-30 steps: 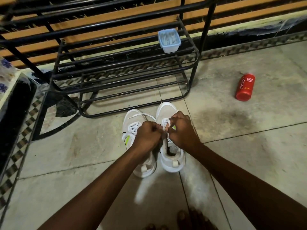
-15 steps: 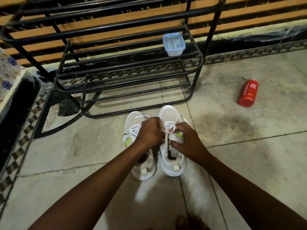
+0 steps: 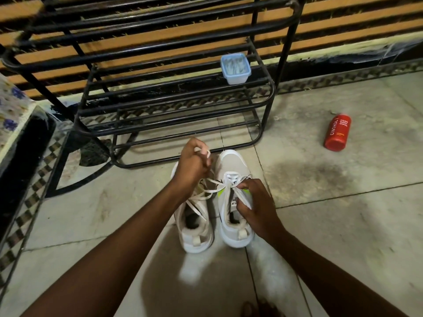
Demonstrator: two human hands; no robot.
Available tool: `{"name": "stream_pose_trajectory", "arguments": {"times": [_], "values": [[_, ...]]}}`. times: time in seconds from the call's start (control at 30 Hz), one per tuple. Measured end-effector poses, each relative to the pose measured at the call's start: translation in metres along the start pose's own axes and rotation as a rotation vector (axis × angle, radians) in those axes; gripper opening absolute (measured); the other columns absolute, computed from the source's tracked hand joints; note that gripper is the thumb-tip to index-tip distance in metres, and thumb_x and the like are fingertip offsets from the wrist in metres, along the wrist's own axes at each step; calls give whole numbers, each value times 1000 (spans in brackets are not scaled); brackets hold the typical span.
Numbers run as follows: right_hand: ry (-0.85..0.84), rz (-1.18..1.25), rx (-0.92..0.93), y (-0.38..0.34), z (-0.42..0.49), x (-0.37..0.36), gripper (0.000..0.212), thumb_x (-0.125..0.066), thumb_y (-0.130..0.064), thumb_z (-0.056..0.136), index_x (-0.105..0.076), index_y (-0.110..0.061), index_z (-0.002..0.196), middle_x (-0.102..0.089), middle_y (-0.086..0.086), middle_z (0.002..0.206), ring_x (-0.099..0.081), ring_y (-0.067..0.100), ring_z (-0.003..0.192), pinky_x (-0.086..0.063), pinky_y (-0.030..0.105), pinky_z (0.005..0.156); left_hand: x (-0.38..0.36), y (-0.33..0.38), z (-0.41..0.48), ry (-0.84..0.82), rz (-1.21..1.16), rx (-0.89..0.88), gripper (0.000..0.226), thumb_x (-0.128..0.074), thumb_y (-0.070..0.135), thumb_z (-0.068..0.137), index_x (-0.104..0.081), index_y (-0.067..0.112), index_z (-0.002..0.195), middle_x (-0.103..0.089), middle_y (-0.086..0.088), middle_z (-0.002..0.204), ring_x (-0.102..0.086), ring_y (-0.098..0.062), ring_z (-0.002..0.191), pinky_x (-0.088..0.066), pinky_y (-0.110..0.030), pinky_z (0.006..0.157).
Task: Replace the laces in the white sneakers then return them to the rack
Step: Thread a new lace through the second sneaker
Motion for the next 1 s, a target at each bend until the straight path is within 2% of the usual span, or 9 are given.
{"name": "stream_pose_trajectory", "arguments": {"times": [0.1,0.23,0.37,0.47,0.53,0.63,0.7,0.83,1.0], "values": [[0,-20,2,0,-2,-2,36,-64,-15,80,-57,-14,116,-52,-3,117,-55,19,113,-44,32,98,-22,7,-9,-341,840,-477,6,-56,3,98,-60,7,97,-63,-6,87,-55,-28,82,-40,-35,75],[2,-48,-12,1,-2,-2,37,-62,-15,81,-59,-6,117,-55,7,120,-56,27,115,-45,40,99,-32,-11,-7,-484,1343,-576,11,-74,31,91,-74,21,92,-61,5,117,-48,-23,105,-38,-33,91],[11,-59,2,-4,-3,0,36,-60,-13,80,-60,-5,115,-55,6,116,-57,25,111,-46,39,97,-7,-2,0,-225,597,-341,13,-60,8,100,-62,12,88,-74,0,99,-67,-26,102,-50,-40,94],[23,-61,7,-7,-3,1,33,-57,-13,80,-59,-6,112,-54,5,114,-56,24,109,-46,35,96,-2,-15,0,-118,-153,-25,25,-42,11,110,-46,10,86,-61,-7,69,-61,-26,58,-50,-32,58],[18,-91,16,-11,-3,0,31,-52,-15,82,-59,-6,111,-53,6,113,-56,24,107,-45,31,96,3,-10,1,-118,3,-119,24,-40,15,112,-45,12,88,-47,-2,67,-41,-18,53,-34,-29,54],[21,-148,38,-16,-4,1,27,-50,-7,85,-59,-3,111,-51,9,112,-54,24,104,-44,30,93,-15,1,-6,-327,973,-537,14,-51,27,107,-62,19,107,-63,6,87,-58,-18,79,-43,-35,65],[21,-168,26,-18,-4,0,27,-57,4,83,-59,-1,110,-51,11,111,-55,28,102,-46,34,92,-21,-7,-5,-410,1288,-559,20,-60,45,99,-72,29,98,-64,11,88,-61,-15,91,-46,-33,69],[2,-211,2,-21,-3,-1,28,-60,9,82,-60,2,109,-51,16,110,-55,32,99,-49,45,88,-14,-11,3,-406,685,-262,34,-83,39,84,-71,18,61,-53,7,65,-52,-8,63,-40,-30,64],[8,-271,-28,-22,-1,-4,24,-56,11,81,-60,5,104,-51,19,106,-54,34,93,-48,50,83,-14,-20,1,-254,708,-214,24,-76,19,74,-62,8,57,-58,-4,63,-55,-17,63,-41,-30,65]]}}
Point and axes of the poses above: each hand's wrist, its own z-axis towards the middle knuckle, its own x-axis out of the back of the hand, y = z × x, the point moved 8 cm from there along z, towards the middle knuckle
